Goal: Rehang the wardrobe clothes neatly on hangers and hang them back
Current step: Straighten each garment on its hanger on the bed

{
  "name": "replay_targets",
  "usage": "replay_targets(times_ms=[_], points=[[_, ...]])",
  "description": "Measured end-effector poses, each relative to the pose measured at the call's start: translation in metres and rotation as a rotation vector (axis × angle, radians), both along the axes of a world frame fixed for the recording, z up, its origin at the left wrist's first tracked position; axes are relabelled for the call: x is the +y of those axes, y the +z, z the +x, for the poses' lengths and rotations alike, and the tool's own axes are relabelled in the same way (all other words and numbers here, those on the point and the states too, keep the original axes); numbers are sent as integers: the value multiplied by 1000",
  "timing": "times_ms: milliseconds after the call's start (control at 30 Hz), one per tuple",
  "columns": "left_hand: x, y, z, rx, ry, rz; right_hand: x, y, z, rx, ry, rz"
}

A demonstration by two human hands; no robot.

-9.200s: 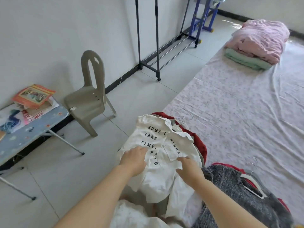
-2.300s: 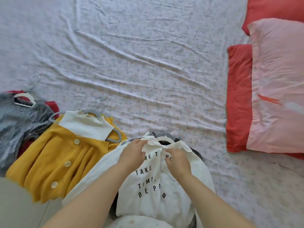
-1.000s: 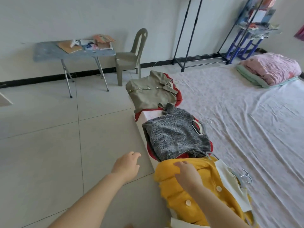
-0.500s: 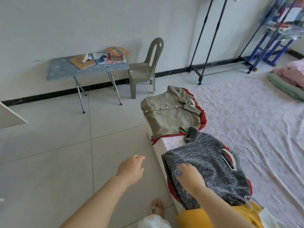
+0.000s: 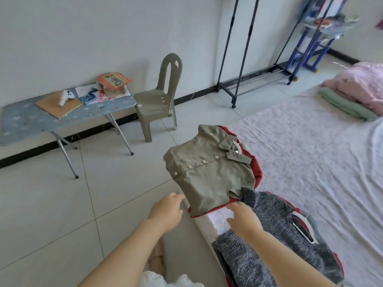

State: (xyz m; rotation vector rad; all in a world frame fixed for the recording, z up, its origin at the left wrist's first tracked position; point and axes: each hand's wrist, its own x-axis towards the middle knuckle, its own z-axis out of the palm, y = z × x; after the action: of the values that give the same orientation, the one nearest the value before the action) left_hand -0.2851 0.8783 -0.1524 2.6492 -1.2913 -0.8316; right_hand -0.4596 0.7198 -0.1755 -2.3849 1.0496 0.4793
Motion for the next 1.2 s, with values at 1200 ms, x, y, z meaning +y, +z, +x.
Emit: replay_targets(times_ms=[1200], points=[[-417,-93,206,130,-567,74,-291,-137,194,-6,-636,246]])
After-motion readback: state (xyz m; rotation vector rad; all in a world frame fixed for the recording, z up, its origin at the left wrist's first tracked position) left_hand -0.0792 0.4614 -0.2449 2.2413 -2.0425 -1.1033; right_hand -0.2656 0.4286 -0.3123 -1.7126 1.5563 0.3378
